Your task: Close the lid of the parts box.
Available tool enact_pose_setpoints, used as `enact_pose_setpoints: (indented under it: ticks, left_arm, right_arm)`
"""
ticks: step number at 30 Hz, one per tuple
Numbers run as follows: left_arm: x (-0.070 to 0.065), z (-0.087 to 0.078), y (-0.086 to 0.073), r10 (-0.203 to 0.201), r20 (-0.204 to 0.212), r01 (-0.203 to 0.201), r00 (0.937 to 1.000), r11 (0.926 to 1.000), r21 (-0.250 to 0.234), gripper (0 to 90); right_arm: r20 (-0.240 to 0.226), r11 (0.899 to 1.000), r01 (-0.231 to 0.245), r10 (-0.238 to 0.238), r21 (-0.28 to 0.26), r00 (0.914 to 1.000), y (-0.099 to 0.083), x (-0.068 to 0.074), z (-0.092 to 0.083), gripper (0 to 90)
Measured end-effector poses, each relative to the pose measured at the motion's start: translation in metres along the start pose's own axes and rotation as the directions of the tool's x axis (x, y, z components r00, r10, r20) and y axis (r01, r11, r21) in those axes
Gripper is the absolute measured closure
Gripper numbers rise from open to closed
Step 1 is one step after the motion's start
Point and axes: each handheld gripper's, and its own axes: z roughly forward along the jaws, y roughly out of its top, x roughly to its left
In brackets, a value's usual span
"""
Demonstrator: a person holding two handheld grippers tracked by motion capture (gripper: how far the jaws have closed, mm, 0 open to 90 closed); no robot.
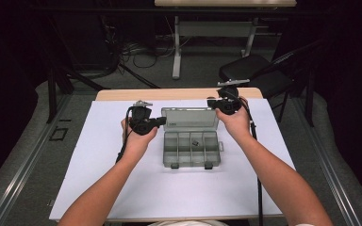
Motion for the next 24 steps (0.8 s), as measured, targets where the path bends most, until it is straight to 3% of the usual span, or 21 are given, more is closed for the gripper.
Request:
enact_pose_setpoints:
  ticks: [24]
  left_arm:
    - [-0.014,0.007,-0.002,0.010,0.051,-0.011,0.9986,0.9997,0.021,90.0]
  right_arm:
    - [-0.040,1.000,0.001,-0.001,0.012,0.9992,-0.012,0.004,-0.010,90.0]
